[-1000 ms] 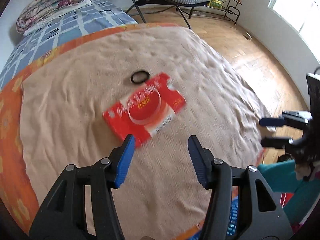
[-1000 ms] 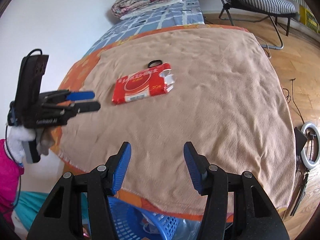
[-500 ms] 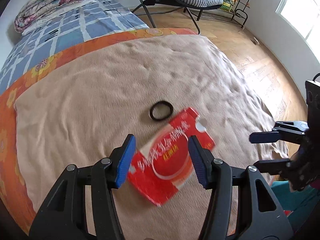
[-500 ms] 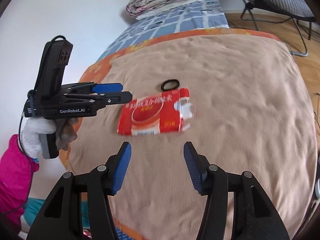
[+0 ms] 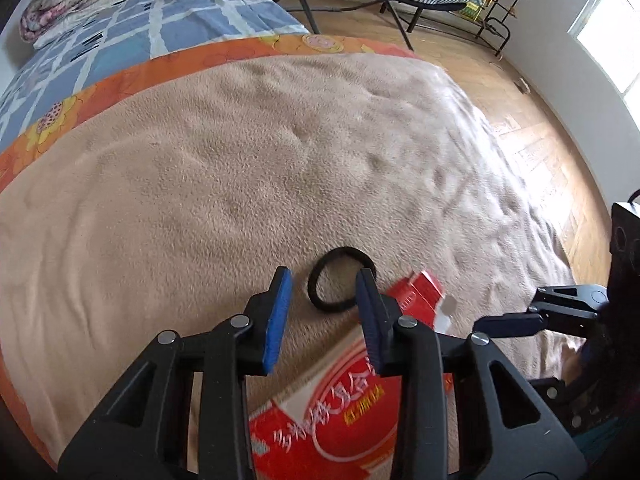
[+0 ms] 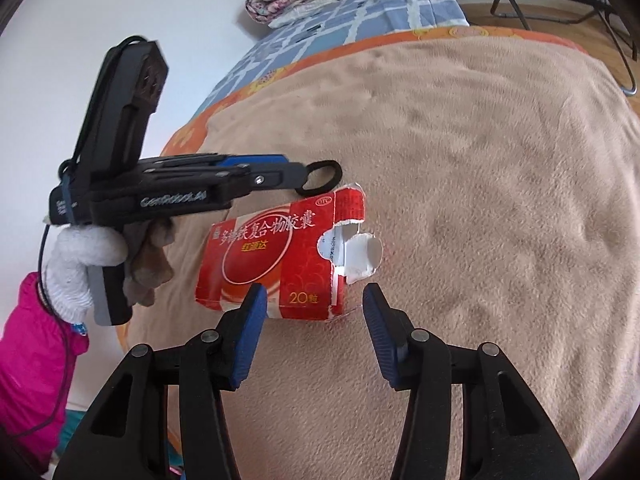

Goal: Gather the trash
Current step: 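Grasp the black hair tie with the left tool while the right tool reaches the red box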

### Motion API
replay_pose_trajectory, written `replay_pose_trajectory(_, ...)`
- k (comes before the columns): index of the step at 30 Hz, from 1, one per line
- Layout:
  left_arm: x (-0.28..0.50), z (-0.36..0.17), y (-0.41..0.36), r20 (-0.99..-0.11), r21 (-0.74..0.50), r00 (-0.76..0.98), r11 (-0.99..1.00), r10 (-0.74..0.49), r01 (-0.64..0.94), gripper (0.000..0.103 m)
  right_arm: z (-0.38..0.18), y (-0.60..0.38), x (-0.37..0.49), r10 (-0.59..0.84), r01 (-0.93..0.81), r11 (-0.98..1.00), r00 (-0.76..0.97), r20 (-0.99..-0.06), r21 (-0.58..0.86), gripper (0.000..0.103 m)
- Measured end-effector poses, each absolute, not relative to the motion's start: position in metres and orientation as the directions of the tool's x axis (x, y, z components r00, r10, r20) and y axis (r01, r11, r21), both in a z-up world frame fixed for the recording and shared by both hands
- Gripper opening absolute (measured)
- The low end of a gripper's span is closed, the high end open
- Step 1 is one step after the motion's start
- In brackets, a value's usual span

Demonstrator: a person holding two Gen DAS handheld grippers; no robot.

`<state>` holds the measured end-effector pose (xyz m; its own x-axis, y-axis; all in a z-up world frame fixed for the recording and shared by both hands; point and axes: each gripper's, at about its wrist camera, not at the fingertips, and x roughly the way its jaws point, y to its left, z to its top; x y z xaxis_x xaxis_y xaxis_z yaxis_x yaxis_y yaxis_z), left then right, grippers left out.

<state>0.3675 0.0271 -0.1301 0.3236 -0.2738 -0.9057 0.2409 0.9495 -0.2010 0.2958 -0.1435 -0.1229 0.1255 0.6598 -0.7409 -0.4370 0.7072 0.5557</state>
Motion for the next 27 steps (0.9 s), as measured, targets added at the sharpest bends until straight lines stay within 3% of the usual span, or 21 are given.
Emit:
replay_pose_trajectory(13,0.367,-0.143,0.012,-0.908,-0.134,0.35,0.95,-0.231,0.28,0.031,-0.14,-0.134,0.309,0.7,-0.413,0.672,0.083,-0.71,0.615,0.048)
replay_pose_trajectory(15,0.367,-0.143,0.012,-0.905,-0.134,0.357,0.951,-0.232,0.279,0.028,-0.141,-0.132,0.31,0.7,-0.41,0.671,0.076,-0.71,0.618,0.031)
replay_pose_trajectory(16,0.367,-0.143,0.013,-0.904,-0.135,0.359,0.951,-0.233,0.277,0.026,-0.142,-0.13,0.312,0.706,-0.404,0.665,0.064,-0.705,0.628,0.017)
replay_pose_trajectory(20,0.368,-0.141,0.018,-0.898,-0.157,0.364,0.952,-0.248,0.262,0.009,-0.136,-0.128,0.308,0.707,-0.415,0.664,0.079,-0.703,0.622,0.004)
replay_pose_trajectory(27,0.366,-0.138,0.026,-0.89,-0.171,0.378,0.954,-0.257,0.247,0.007,-0.121,-0.128,0.298,0.718,-0.454,0.647,0.092,-0.69,0.612,0.001)
